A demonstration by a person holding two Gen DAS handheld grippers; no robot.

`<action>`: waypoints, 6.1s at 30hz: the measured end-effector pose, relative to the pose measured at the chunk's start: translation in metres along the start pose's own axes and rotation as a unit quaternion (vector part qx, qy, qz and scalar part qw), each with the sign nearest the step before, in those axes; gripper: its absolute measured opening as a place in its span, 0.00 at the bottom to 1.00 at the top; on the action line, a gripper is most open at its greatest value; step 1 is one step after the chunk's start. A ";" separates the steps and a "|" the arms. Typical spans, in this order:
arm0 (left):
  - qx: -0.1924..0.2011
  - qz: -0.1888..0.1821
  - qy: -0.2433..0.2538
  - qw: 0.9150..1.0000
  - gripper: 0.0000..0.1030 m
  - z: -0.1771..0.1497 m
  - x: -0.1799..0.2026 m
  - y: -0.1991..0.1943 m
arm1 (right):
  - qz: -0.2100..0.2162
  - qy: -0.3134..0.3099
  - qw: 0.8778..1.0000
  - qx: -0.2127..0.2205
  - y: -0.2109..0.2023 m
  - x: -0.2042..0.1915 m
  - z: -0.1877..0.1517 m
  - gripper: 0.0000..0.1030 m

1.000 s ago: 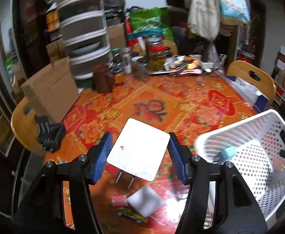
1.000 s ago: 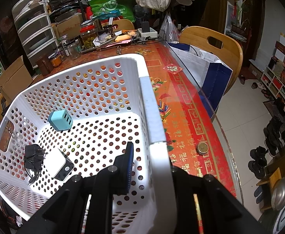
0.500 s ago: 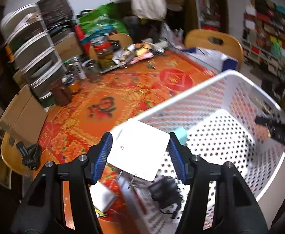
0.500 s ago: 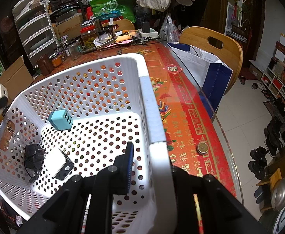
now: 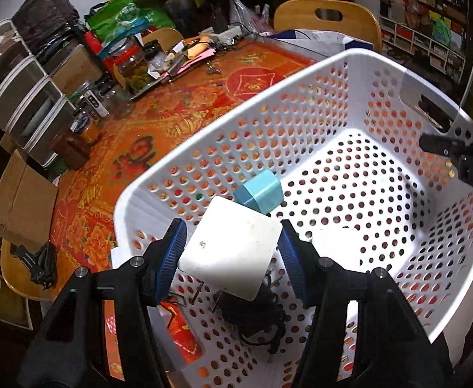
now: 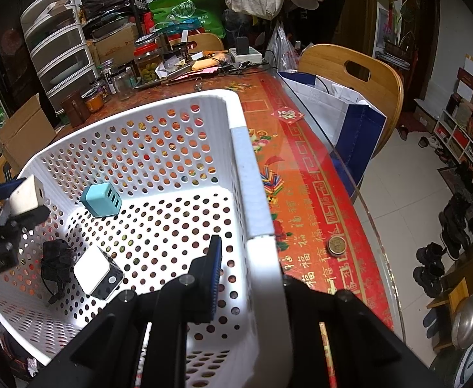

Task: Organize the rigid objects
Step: 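Carry the flat white adapter into the basket and open the left tool, then grasp the small white plug charger with the left tool, then lower the white plug charger into the basket and open the left tool, then grasp the pink polka-dot plug charger with the left tool, then carry the pink charger into the basket and open the left tool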

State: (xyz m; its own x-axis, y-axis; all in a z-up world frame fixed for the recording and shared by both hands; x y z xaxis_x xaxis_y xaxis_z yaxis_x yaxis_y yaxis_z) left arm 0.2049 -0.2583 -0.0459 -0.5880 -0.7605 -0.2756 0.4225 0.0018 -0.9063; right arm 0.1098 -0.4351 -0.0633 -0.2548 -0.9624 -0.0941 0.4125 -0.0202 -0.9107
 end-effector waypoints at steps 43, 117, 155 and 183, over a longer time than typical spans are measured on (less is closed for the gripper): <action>-0.119 -0.051 -0.207 0.970 0.40 -0.042 -0.208 0.161 | 0.000 -0.005 1.000 -0.008 0.002 -0.001 -0.002 0.16; -0.095 0.018 0.088 0.991 0.57 0.019 0.034 0.035 | 0.002 -0.006 1.000 -0.006 0.000 -0.005 0.002 0.17; -0.108 -0.067 -0.304 0.944 0.97 -0.163 -0.227 0.138 | -0.007 -0.006 1.000 -0.017 0.003 -0.005 0.000 0.17; 0.005 -0.025 -0.207 0.978 0.42 -0.049 -0.175 -0.009 | -0.001 -0.011 1.000 -0.011 0.002 -0.004 0.000 0.17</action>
State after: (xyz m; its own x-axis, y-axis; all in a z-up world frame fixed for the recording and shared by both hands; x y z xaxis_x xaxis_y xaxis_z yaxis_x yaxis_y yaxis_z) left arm 0.2705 -0.0935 -0.0048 -0.2798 -0.9570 -0.0767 0.4084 -0.0464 -0.9116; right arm 0.1118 -0.4311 -0.0645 -0.2369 -0.9679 -0.0840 0.3925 -0.0162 -0.9196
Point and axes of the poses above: each gripper's, at about its wrist camera, not at the fingertips, and y roughly the way its jaws point, x to its right, z to its top, the point moved 3 cm from there along y, roughly the way its jaws point, and after that the axes turned 13 degrees about -x, right-handed, at the moved point
